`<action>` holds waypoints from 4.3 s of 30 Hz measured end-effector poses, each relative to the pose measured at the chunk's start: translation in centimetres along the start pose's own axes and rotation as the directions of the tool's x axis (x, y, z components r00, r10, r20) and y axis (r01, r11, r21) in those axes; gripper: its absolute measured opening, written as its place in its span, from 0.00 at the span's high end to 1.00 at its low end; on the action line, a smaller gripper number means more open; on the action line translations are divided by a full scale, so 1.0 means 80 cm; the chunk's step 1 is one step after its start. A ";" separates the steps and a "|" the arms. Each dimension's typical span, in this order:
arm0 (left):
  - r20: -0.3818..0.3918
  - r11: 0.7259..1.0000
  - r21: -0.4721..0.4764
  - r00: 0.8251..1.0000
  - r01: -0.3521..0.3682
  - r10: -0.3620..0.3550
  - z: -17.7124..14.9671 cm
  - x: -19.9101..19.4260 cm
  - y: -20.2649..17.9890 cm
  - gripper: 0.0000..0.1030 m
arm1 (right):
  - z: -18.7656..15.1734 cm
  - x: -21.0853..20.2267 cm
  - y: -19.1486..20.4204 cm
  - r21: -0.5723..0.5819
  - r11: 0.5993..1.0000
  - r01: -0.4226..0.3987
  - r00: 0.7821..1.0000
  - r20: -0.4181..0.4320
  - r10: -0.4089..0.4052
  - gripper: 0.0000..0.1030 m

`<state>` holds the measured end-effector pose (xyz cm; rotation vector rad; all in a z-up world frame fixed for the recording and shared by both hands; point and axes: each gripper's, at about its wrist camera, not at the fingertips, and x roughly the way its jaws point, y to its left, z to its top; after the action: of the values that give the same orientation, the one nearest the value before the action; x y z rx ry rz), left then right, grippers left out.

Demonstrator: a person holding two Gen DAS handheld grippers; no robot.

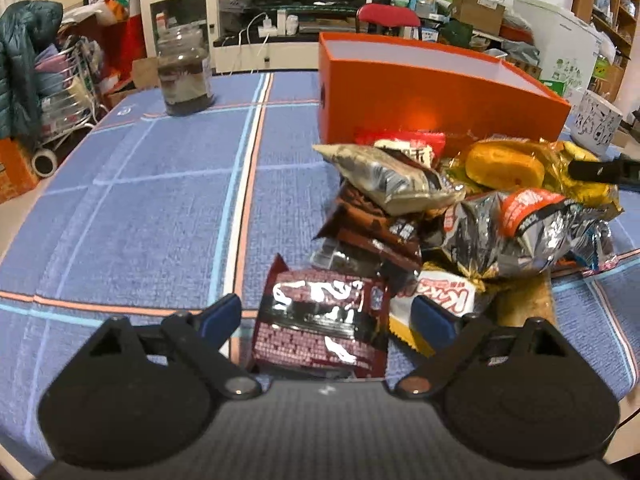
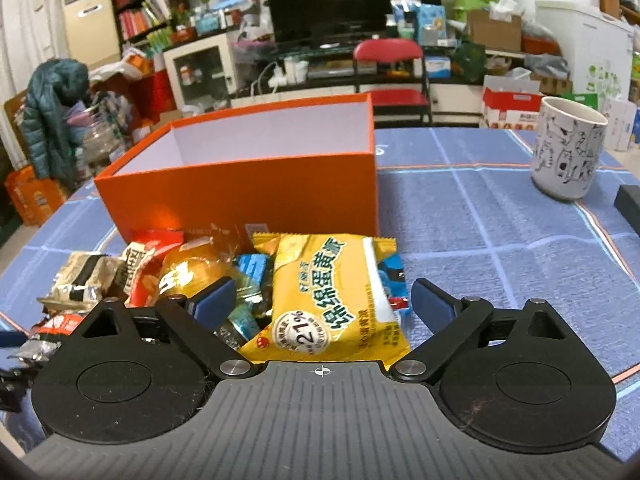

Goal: Organize snacks
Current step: 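Move the left gripper to the dark red chocolate bar packet, then grasp the dark red chocolate bar packet with the left gripper while the right gripper approaches the yellow cake packet, then close the left gripper on the chocolate bar while the right gripper grasps the yellow cake packet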

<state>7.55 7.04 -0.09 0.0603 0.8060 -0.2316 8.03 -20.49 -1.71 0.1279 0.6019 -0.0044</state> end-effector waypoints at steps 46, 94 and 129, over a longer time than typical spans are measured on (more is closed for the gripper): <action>-0.096 0.878 -0.412 0.970 -0.245 0.225 -0.019 -0.026 0.045 0.01 | 0.001 -0.002 -0.005 -0.010 1.000 0.017 1.000 0.008 -0.017 0.12; -0.230 0.673 0.634 0.924 0.381 -0.307 -0.013 -0.006 0.099 0.02 | 0.011 -0.020 -0.020 0.054 0.998 -0.023 0.999 0.030 0.021 0.09; 0.019 0.971 -0.179 0.986 -0.159 0.165 -0.016 -0.021 0.050 0.04 | 0.009 -0.001 -0.019 0.022 1.000 0.003 0.999 0.034 -0.004 0.17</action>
<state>6.46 11.45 0.09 -0.0446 0.7803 -0.0056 8.32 -22.10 -1.29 0.1473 0.5679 -0.0166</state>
